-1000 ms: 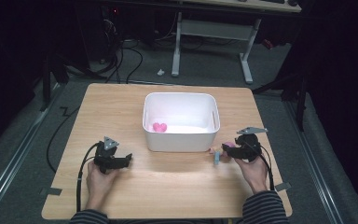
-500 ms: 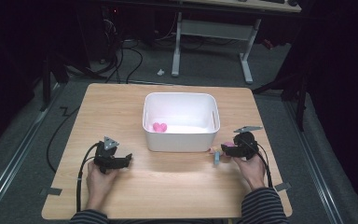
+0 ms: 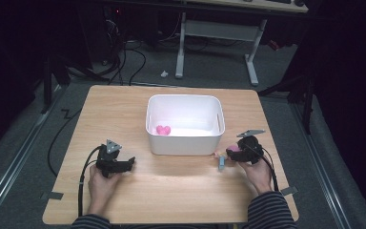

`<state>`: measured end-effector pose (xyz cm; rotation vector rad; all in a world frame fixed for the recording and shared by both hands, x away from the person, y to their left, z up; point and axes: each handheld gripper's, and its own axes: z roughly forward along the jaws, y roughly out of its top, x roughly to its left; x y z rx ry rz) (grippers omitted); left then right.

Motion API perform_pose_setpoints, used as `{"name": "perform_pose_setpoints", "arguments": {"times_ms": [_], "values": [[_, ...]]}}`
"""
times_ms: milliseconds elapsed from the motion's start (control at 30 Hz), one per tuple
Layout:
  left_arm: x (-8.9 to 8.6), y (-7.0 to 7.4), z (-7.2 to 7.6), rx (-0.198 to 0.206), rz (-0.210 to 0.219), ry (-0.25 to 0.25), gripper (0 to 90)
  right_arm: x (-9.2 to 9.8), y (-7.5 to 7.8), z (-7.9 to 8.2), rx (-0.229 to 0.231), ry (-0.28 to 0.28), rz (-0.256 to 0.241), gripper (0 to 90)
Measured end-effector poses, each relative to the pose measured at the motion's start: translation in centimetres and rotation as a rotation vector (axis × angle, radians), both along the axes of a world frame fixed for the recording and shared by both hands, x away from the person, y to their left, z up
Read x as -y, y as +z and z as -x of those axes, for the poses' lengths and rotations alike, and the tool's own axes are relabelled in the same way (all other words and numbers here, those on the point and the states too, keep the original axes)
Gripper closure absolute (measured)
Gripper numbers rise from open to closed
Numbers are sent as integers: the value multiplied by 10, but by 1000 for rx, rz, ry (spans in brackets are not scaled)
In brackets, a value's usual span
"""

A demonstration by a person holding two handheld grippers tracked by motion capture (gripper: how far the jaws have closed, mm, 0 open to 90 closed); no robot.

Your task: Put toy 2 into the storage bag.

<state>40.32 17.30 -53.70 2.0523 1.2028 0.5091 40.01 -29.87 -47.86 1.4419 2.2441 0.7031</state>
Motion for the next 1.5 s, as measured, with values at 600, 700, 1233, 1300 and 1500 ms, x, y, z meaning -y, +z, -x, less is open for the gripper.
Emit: {"name": "perform_pose_setpoints", "arguments": {"times_ms": [600,700,1233,1300,1500], "values": [[0,0,0,-2,3,-9,166,17,20,16,28,36,-71,429],[0,0,0,-5,1,-13,155,22,24,20,19,34,-85,428],[0,0,0,-7,2,-16,147,36,50,37,64,27,-99,427],[0,0,0,-7,2,-16,147,36,55,39,75,32,-109,427],[0,0,0,-7,2,-15,147,32,66,41,85,51,-105,427]]}}
